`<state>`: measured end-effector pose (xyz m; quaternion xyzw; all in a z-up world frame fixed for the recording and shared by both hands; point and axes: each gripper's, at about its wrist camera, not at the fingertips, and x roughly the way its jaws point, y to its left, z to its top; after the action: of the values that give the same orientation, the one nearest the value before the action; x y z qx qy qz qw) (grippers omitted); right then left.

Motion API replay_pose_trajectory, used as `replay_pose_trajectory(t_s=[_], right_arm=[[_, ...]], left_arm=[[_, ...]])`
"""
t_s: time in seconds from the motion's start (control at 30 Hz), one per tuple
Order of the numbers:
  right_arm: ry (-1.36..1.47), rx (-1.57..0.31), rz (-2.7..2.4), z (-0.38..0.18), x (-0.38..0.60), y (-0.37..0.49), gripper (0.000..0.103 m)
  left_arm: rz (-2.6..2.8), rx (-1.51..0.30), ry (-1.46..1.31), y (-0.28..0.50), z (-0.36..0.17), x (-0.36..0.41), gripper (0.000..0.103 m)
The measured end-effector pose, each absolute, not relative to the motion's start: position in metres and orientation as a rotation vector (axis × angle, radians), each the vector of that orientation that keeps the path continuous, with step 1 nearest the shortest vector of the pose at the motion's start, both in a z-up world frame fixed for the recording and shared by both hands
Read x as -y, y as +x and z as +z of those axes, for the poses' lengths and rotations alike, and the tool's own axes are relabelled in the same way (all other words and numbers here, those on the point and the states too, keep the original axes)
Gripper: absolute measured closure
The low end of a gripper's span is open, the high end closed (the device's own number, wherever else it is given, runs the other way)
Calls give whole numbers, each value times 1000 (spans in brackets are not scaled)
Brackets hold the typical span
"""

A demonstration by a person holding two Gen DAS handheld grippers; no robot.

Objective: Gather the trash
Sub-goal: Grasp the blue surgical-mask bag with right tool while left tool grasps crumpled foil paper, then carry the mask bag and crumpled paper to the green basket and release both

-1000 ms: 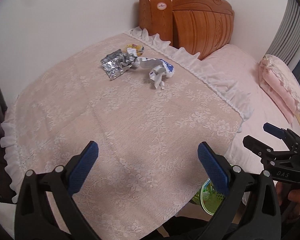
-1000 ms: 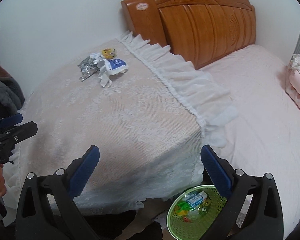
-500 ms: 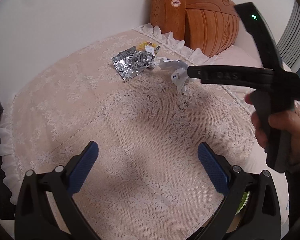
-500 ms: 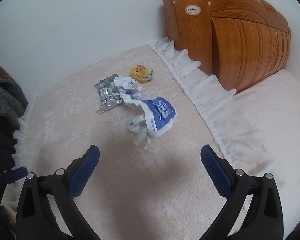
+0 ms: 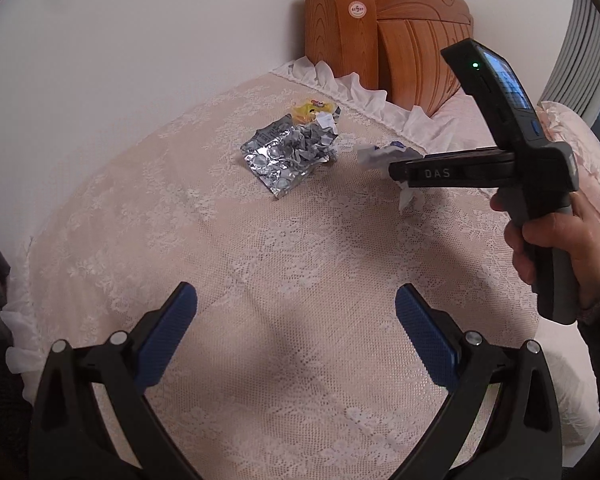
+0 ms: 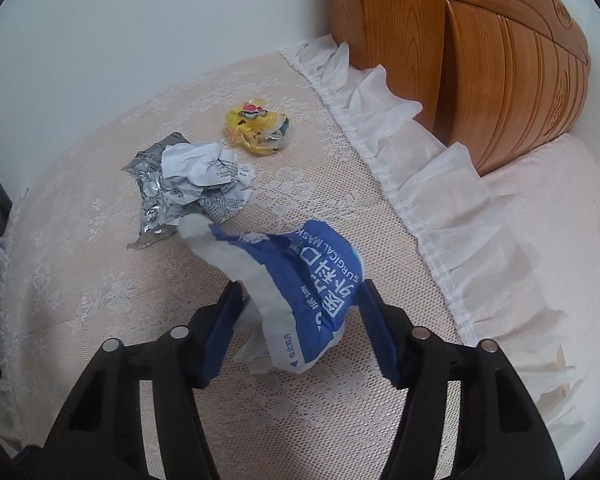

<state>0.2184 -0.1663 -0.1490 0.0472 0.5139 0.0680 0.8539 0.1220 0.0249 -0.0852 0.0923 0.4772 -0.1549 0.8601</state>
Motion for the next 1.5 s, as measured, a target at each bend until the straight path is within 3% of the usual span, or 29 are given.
replay_pose_trajectory(t_s=[0.2, 0.5, 0.77, 0.83, 0.9, 1.0, 1.5], right_arm=[[148, -1051, 142, -135, 182, 202, 55], [266, -986, 110, -112, 222, 163, 55], [324, -981, 100, -112, 244, 120, 54], [337, -987, 96, -114, 248, 110, 54], [345, -989, 92, -115, 251, 102, 54], [363, -992, 81, -120, 255, 91, 54], [382, -985, 111, -122, 249, 44, 54]], left_arm=[[-350, -995, 296, 155, -97, -23, 8], [-424, -1035, 94, 220, -98, 22, 8], [-277, -1123, 84, 286, -138, 65, 9], [-243, -1150, 98, 296, -150, 70, 18], [-233, -1184, 93, 302, -159, 71, 47], [-226, -1196, 44, 304, -162, 66, 63], [-343, -1033, -21, 206, -71, 30, 66]])
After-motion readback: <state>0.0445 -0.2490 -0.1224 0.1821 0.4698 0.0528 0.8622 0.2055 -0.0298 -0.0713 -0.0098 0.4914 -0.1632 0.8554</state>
